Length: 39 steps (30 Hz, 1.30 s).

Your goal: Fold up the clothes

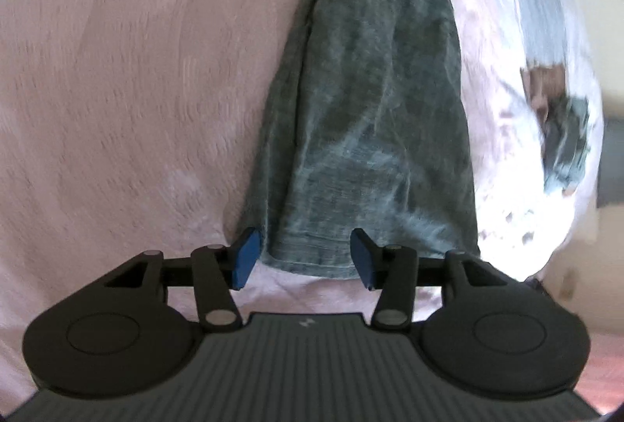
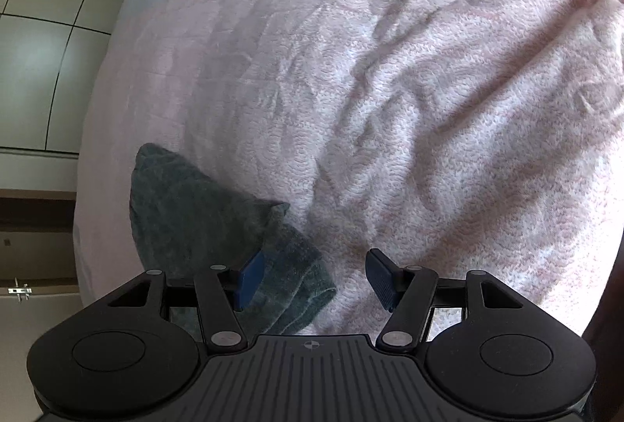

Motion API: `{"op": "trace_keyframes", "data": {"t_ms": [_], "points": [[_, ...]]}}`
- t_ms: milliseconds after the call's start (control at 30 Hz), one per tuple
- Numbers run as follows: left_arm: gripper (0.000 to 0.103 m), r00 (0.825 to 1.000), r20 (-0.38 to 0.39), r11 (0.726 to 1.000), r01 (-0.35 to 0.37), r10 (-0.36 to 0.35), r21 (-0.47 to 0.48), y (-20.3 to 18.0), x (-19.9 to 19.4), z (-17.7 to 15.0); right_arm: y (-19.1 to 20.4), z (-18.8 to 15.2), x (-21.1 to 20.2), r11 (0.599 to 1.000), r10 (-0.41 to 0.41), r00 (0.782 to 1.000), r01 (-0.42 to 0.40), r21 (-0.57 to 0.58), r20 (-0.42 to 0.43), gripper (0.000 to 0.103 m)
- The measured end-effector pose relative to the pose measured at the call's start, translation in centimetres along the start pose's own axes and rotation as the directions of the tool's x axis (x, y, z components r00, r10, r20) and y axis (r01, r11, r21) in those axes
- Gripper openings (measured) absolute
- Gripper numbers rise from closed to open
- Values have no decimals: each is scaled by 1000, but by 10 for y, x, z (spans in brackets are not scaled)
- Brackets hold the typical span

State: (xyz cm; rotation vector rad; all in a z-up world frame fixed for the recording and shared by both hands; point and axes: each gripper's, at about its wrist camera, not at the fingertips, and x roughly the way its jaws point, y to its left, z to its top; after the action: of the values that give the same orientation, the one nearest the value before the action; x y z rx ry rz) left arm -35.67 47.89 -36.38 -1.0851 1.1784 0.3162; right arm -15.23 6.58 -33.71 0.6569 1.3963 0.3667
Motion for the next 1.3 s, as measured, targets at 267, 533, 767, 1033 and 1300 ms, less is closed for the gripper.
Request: {"op": "trace_keyframes", "data": {"t_ms": [267, 533, 767, 1033, 1300], "points": [[36, 997, 72, 996, -5, -1, 85, -8, -6, -8, -1, -2, -4, 999, 33, 999, -32, -31, 19, 62], [36, 995, 95, 971, -47, 26, 233, -24, -1, -5, -3, -3, -2, 998, 60, 998, -60, -15, 9, 49], [23, 999, 34, 986, 34, -40, 160, -10, 13, -3, -9, 0, -2, 995, 98, 995, -99, 14, 25, 48], [0, 988, 19, 984, 149, -152, 95, 5, 7, 4, 0, 1, -8, 990, 138, 989, -137, -20, 50, 1], [0, 975, 116, 958, 159, -190, 237, -4, -47, 8, 21, -6, -15, 983, 147, 989, -144, -115, 18, 0]]}}
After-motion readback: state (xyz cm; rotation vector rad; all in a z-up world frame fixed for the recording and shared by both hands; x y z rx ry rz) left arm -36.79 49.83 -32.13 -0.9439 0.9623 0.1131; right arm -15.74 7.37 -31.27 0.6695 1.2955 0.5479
